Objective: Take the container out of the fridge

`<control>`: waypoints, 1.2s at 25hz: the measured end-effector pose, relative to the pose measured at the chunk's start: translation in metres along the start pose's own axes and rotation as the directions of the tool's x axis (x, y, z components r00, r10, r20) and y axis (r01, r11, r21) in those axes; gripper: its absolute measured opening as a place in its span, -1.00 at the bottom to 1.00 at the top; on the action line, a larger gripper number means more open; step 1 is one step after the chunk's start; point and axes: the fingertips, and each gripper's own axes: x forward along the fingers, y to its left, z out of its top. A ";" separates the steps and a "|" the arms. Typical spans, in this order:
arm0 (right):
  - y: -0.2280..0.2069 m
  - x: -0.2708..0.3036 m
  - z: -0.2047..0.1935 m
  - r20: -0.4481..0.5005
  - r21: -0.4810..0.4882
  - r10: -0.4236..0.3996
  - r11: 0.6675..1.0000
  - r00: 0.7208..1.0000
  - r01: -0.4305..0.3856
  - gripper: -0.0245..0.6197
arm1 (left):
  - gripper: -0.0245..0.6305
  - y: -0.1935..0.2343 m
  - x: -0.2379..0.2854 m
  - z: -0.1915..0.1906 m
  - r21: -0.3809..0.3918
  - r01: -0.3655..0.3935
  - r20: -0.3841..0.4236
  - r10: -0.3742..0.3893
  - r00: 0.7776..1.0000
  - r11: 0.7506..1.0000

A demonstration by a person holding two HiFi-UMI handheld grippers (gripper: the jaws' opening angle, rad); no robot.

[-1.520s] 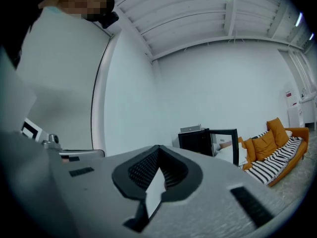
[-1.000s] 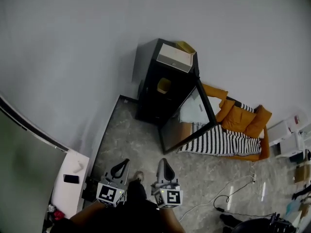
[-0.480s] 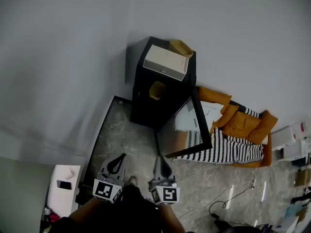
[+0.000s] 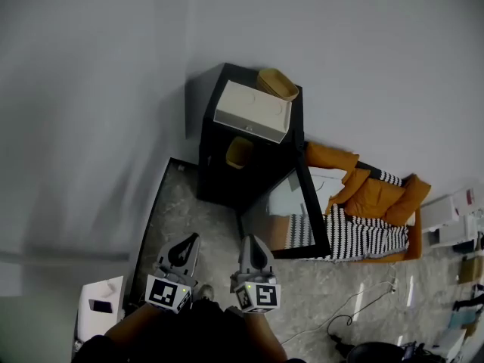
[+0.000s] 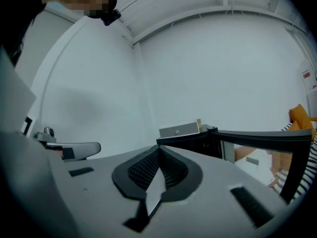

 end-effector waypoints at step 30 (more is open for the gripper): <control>-0.152 0.250 -0.206 -0.135 0.441 -0.123 0.881 0.983 0.171 -0.95 | -0.91 0.078 0.127 -0.038 -0.082 0.106 -0.072 -0.112 0.991 0.991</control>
